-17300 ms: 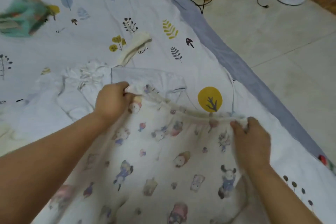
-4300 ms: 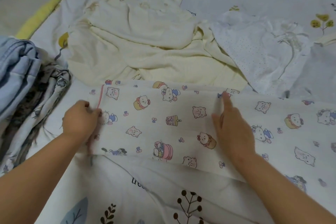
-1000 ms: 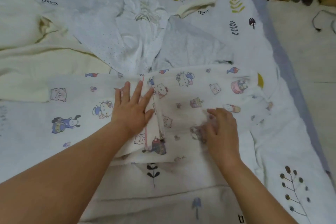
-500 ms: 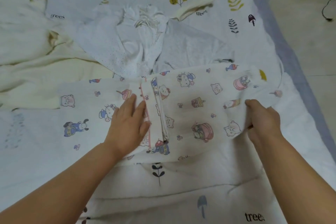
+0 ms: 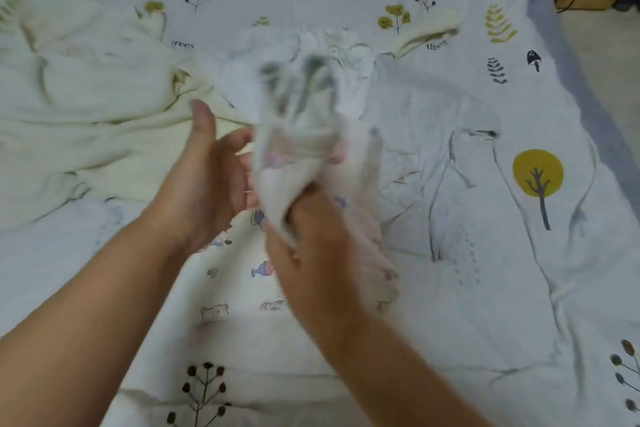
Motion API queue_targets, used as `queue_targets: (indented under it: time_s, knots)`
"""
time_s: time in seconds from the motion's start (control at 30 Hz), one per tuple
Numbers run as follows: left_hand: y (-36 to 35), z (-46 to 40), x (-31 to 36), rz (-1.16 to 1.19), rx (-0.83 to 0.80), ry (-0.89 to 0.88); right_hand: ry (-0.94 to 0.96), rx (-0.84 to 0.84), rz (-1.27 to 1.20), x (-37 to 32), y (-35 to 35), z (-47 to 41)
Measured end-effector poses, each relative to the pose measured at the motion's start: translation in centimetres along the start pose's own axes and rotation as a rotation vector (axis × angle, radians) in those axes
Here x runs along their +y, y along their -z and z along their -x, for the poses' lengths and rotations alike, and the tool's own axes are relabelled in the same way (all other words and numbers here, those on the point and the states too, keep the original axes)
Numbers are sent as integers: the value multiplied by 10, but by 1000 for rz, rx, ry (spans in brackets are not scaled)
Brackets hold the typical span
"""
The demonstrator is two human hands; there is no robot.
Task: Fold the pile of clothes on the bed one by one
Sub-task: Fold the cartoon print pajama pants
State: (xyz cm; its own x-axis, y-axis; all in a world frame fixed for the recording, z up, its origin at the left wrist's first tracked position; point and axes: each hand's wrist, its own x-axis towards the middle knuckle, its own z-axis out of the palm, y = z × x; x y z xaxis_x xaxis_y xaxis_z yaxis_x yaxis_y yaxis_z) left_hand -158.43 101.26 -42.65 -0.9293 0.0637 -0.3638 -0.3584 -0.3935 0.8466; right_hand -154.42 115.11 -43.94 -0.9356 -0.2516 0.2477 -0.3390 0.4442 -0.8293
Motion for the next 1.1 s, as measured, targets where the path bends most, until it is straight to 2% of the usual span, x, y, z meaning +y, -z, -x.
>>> queue_targets:
  time_s: [0.07,0.1,0.2,0.27,0.4,0.47,0.5,0.6,0.67,0.73,0.8,0.83,0.9,0.93,1.0,1.1]
  knots:
    - [16,8,11,30,-54,-47,50,-246,110,-3,-23,7]
    - [25,10,11,-30,-25,-35,79,-346,164,-3,-32,10]
    - [59,7,-9,-481,304,184,94,-512,234,0,-41,17]
    - [75,4,-27,-630,476,296,17,-508,252,6,-36,22]
    - [88,-3,-39,-591,720,243,-180,-265,388,42,-19,25]
    - [90,-4,-43,-685,731,289,-327,-193,475,64,-11,29]
    - [94,-2,-48,-762,689,330,-397,-210,505,75,-8,36]
    - [104,6,-54,-814,533,529,-462,-447,644,102,-1,65]
    - [105,9,-50,-986,524,574,-428,-515,618,111,4,77]
    - [99,4,-45,-1289,649,426,-388,-469,522,112,10,76]
    - [79,-1,-40,-1433,740,-3,-378,-363,442,110,15,73]
    - [64,-5,-38,-1474,686,-210,-380,-328,440,109,18,72]
    - [37,-20,-42,-1564,487,-460,-403,-284,477,108,24,73]
    - [23,-30,-48,-1591,386,-510,-436,-263,486,107,26,74]
    - [-4,-52,-60,-1658,223,-490,-525,-241,493,105,30,73]
    - [-29,-87,-78,-1781,105,-392,-630,-288,493,105,31,67]
